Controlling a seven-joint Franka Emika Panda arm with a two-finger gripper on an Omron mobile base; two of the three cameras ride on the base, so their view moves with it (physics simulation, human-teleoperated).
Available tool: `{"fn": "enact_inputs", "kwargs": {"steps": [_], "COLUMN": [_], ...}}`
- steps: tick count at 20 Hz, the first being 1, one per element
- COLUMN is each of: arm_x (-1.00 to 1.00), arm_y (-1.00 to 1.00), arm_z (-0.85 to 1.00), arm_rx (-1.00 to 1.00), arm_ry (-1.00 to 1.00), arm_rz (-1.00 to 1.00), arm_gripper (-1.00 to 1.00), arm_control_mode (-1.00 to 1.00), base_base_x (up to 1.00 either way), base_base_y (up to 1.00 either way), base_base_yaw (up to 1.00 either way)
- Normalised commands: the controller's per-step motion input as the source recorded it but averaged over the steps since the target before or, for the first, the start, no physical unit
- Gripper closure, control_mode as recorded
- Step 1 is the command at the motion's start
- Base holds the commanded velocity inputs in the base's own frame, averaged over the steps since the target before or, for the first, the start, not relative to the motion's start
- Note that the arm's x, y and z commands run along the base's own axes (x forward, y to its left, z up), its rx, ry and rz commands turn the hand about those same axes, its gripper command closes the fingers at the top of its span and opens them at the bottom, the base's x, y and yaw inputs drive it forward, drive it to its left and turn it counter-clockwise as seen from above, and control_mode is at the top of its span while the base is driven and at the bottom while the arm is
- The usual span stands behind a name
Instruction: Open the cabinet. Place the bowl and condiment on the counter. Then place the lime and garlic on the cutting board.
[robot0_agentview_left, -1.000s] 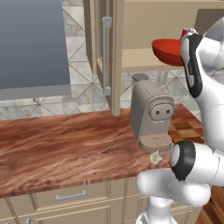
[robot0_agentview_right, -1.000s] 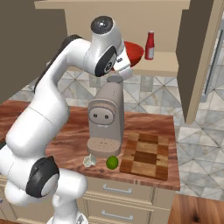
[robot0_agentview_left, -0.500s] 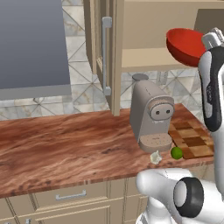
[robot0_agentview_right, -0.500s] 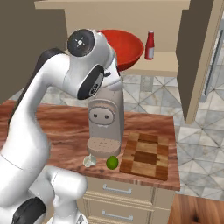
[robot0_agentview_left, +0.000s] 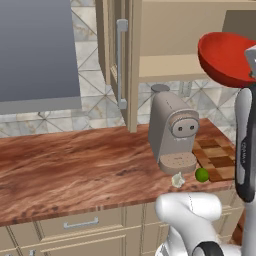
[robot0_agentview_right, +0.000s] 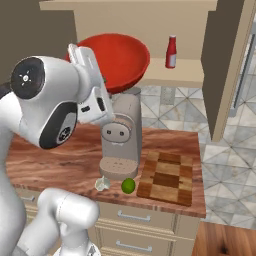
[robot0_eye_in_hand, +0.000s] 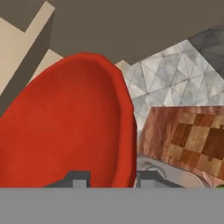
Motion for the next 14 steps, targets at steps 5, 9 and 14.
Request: {"fn": "enact_inputs", "kwargs": {"steps": [5, 9, 14], "arm_x": [-1.00, -0.99, -0.68], "arm_y": [0.37, 0.16, 0.17], "arm_z": [-0.03, -0.02, -0.12], "arm_rx": [-0.02, 0.00, 0.00], "arm_ry": [0.01, 0.03, 0.08], "arm_rz": [-0.04, -0.01, 0.00], "arm_gripper": [1.00, 1.00, 1.00], "arm_control_mode": [-1.00, -1.00, -1.00], "base_base_x": [0.00, 0.00, 0.00], "base_base_y": [0.00, 0.00, 0.00], "base_base_yaw": [0.00, 0.00, 0.00]}}
